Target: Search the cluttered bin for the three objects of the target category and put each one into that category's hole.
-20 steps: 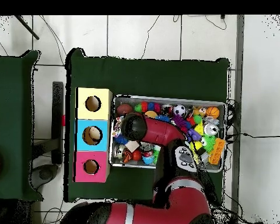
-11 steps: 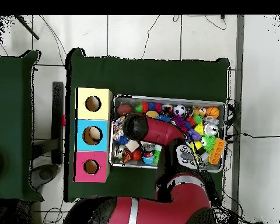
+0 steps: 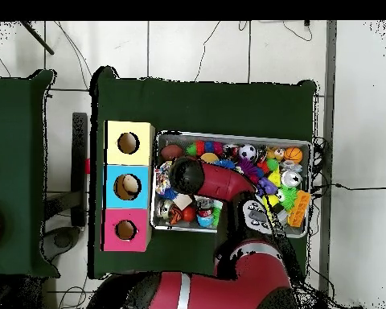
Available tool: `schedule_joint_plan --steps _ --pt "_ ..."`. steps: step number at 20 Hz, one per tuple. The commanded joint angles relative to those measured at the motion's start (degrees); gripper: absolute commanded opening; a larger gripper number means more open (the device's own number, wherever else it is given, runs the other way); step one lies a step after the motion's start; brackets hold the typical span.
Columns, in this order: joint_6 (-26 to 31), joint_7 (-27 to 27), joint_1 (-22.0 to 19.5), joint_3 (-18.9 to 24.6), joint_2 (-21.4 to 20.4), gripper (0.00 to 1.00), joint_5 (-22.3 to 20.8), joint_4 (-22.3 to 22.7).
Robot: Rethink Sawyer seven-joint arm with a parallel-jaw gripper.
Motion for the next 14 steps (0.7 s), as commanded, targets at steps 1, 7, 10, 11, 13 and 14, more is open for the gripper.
schedule_joint_plan --steps 1,7,10,11,13,14 --pt "6.93 5.08 0.37 2.75 -3.73 1.0 -3.1 10.87" --pt "10.06 4.66 -0.15 3.58 -10.92 1.0 -2.19 16.43" --pt "10.15 4.03 -0.7 4.11 -12.1 1.0 -2.27 17.49" --pt "9.87 3.93 -0.87 4.3 -12.3 1.0 -2.32 17.75" --pt "9.4 3.97 -1.12 4.61 -12.47 1.0 -2.26 18.22" --pt "9.3 3.99 -1.12 4.65 -12.55 1.0 -2.24 18.33"
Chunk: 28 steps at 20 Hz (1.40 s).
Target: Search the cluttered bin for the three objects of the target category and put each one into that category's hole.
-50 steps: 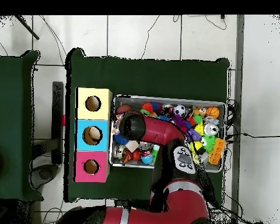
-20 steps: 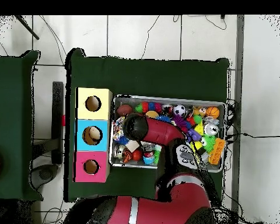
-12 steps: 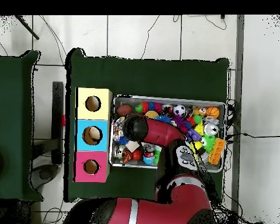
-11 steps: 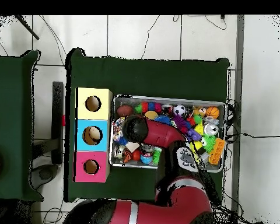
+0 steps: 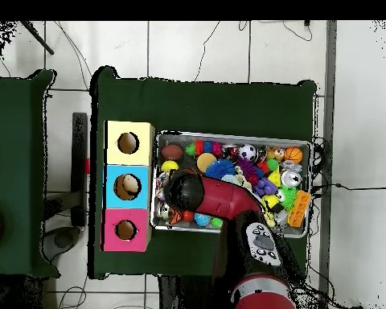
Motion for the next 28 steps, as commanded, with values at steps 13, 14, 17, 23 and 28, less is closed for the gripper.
schedule_joint_plan --steps 13,14,17,23,28 --pt "4.87 3.65 -1.58 6.18 0.77 1.0 -1.98 6.47" --pt "4.29 3.68 -1.68 6.36 1.29 1.0 -1.97 6.26" --pt "3.13 3.42 -2.17 6.9 2.63 1.0 -2.07 5.59" --pt "-3.8 3.2 -2.35 7.7 13.07 1.0 -2.42 -3.67" --pt "-5.86 5.37 -1.33 6.16 14.03 1.0 -1.87 -5.6"
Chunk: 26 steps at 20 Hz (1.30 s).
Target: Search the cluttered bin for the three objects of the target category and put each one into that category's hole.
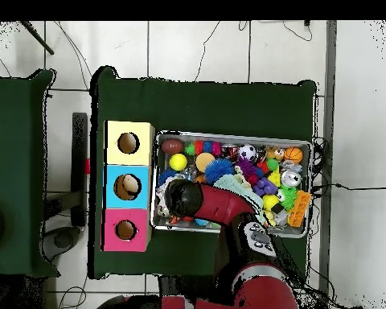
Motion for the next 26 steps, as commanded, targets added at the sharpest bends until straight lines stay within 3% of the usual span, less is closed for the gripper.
schedule_joint_plan --steps 1,12,16,20,26 --pt "-6.95 5.58 -0.67 5.38 9.4 1.0 -1.76 -6.63" --pt "-9.82 6.12 -2.84 8.02 7.56 1.0 -1.6 -5.28" --pt "-5.58 6.55 -2.64 8.43 2.11 1.0 -0.12 -3.71" --pt "3.39 6.5 -1.47 7.72 -4.6 1.0 1.81 -3.79" --pt "7.15 6.34 -1.5 8.54 -7.41 1.0 2.46 -5.19"
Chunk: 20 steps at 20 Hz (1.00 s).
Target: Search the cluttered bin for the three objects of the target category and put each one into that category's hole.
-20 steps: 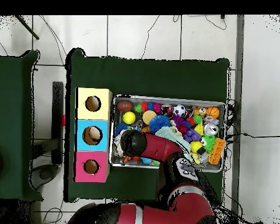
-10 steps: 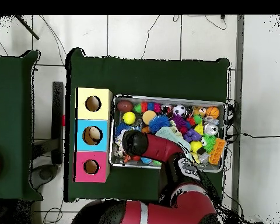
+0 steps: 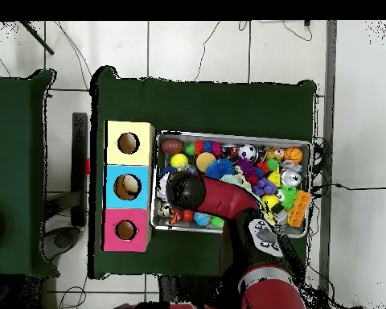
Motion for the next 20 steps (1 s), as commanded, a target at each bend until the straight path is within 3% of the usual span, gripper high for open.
schedule_joint_plan --steps 1,12,15,17,20 --pt "6.56 6.45 -0.35 6.91 -4.9 1.0 2.6 -3.84" --pt "-0.5 5.45 -2.1 9.41 -0.23 1.0 0.98 -5.79" --pt "2.02 4.73 0.7 4.62 3.18 1.0 -1.5 -10.43" --pt "-0.36 3.54 0.92 3.86 6.2 1.0 -3.17 -12.43" --pt "-4.09 2.36 -1.44 6.69 10.2 1.0 -3.55 -13.09"
